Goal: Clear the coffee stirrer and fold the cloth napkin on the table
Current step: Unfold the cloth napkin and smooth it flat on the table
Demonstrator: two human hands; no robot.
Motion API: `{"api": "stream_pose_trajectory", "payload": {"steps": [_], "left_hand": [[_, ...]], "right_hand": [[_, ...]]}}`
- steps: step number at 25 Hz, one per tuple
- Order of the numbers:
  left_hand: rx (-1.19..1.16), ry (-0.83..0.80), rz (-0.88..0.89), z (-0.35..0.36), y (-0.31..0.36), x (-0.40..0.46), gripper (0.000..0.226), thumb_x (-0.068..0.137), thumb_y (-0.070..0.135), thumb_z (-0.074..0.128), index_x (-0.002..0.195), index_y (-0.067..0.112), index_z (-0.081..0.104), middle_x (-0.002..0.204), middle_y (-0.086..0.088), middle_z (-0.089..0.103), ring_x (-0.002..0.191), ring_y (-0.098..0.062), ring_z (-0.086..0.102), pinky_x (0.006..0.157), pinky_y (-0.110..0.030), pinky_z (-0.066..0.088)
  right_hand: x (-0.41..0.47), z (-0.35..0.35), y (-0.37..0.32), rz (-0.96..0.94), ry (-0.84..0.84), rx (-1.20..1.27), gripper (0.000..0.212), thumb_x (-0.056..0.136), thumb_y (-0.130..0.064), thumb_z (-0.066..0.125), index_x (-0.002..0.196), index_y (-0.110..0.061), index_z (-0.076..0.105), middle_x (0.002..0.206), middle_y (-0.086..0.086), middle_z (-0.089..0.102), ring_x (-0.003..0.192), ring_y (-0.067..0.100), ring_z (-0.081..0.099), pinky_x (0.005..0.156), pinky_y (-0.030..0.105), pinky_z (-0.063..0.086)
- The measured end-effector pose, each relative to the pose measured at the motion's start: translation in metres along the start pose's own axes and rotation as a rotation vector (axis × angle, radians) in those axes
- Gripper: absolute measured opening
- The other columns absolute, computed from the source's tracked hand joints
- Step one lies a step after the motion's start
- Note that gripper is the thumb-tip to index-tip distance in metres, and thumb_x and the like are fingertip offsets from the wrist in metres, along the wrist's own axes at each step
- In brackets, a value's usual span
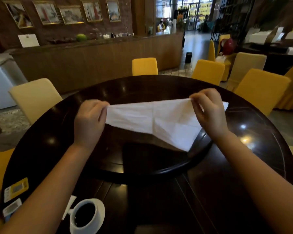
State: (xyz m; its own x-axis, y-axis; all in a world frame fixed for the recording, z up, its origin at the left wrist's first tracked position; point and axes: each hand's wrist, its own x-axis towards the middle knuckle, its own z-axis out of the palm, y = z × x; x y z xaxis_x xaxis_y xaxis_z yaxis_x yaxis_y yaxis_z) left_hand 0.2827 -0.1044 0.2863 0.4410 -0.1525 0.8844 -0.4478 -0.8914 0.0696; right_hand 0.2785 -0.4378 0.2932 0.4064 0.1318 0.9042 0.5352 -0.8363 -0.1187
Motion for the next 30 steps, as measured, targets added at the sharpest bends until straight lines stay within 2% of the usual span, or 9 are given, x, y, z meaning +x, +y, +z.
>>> {"api": "stream_pose_trajectory", "payload": {"steps": [4,7,10,12,15,18,22,26,30], "left_hand": [[-0.049,-0.2,0.001,0.008,0.006,-0.124,0.018,0.09,0.006,0.052,0.09,-0.001,0.069,0.085,-0.016,0.065,0.082,-0.031,0.059,0.078,-0.036,0.045],[-0.121,-0.462,-0.028,0.015,0.015,-0.204,0.023,0.089,0.011,0.049,0.085,0.002,0.07,0.083,-0.013,0.066,0.076,-0.031,0.063,0.071,-0.037,0.05],[-0.196,-0.706,-0.106,0.017,0.027,-0.26,0.019,0.084,0.011,0.051,0.078,0.004,0.068,0.081,-0.008,0.067,0.072,-0.027,0.064,0.064,-0.031,0.049],[-0.224,-0.819,-0.169,0.015,0.036,-0.29,0.006,0.079,0.001,0.064,0.077,0.005,0.068,0.08,-0.007,0.067,0.071,-0.025,0.064,0.061,-0.029,0.051],[-0.245,-0.974,-0.286,0.005,0.049,-0.334,0.015,0.071,-0.006,0.074,0.076,0.006,0.067,0.079,-0.006,0.067,0.07,-0.023,0.064,0.059,-0.026,0.051],[-0.255,-1.009,-0.354,-0.007,0.063,-0.364,0.013,0.072,-0.006,0.073,0.078,0.005,0.067,0.083,-0.006,0.066,0.075,-0.021,0.063,0.064,-0.027,0.052],[-0.275,-0.964,-0.377,-0.022,0.082,-0.381,0.005,0.079,-0.001,0.069,0.084,0.001,0.068,0.09,-0.01,0.066,0.085,-0.022,0.064,0.085,-0.02,0.045],[-0.306,-0.93,-0.406,-0.047,0.099,-0.401,0.049,0.098,0.033,0.037,0.094,0.0,0.072,0.101,-0.012,0.07,0.099,-0.022,0.064,0.097,-0.02,0.039],[-0.307,-0.903,-0.378,-0.071,0.106,-0.424,0.036,0.095,0.023,0.044,0.098,-0.001,0.072,0.106,-0.012,0.069,0.106,-0.023,0.062,0.099,-0.023,0.041]], "right_hand": [[-0.113,-0.008,-0.007,-0.049,-0.377,0.0,0.019,0.082,-0.002,0.058,0.098,0.004,0.064,0.088,0.018,0.059,0.084,0.024,0.05,0.074,0.024,0.037],[-0.196,-0.012,-0.016,-0.026,-0.636,0.029,0.021,0.076,-0.004,0.071,0.097,0.0,0.066,0.087,0.015,0.062,0.078,0.025,0.056,0.066,0.031,0.049],[-0.258,-0.009,-0.031,0.045,-0.802,0.094,0.019,0.068,0.0,0.078,0.084,-0.004,0.068,0.079,0.01,0.064,0.071,0.025,0.059,0.058,0.032,0.05],[-0.289,-0.006,-0.039,0.106,-0.884,0.105,0.021,0.064,0.003,0.079,0.079,-0.006,0.068,0.077,0.008,0.064,0.07,0.024,0.06,0.057,0.03,0.049],[-0.33,-0.005,-0.05,0.198,-0.969,0.122,0.021,0.061,0.006,0.079,0.075,-0.007,0.068,0.074,0.007,0.065,0.068,0.024,0.061,0.056,0.028,0.046],[-0.361,-0.013,-0.059,0.263,-1.028,0.128,0.023,0.061,0.009,0.078,0.075,-0.006,0.067,0.075,0.008,0.065,0.068,0.025,0.061,0.056,0.03,0.047],[-0.387,-0.036,-0.065,0.33,-1.003,0.125,0.023,0.063,0.007,0.078,0.081,-0.003,0.068,0.079,0.012,0.065,0.071,0.029,0.061,0.059,0.034,0.05],[-0.407,-0.065,-0.077,0.318,-0.993,0.093,0.025,0.063,0.006,0.078,0.086,0.0,0.069,0.082,0.014,0.066,0.074,0.031,0.061,0.06,0.034,0.051],[-0.419,-0.083,-0.087,0.307,-1.015,0.093,0.026,0.062,0.006,0.078,0.086,0.0,0.07,0.08,0.013,0.067,0.073,0.03,0.062,0.06,0.033,0.052]]}}
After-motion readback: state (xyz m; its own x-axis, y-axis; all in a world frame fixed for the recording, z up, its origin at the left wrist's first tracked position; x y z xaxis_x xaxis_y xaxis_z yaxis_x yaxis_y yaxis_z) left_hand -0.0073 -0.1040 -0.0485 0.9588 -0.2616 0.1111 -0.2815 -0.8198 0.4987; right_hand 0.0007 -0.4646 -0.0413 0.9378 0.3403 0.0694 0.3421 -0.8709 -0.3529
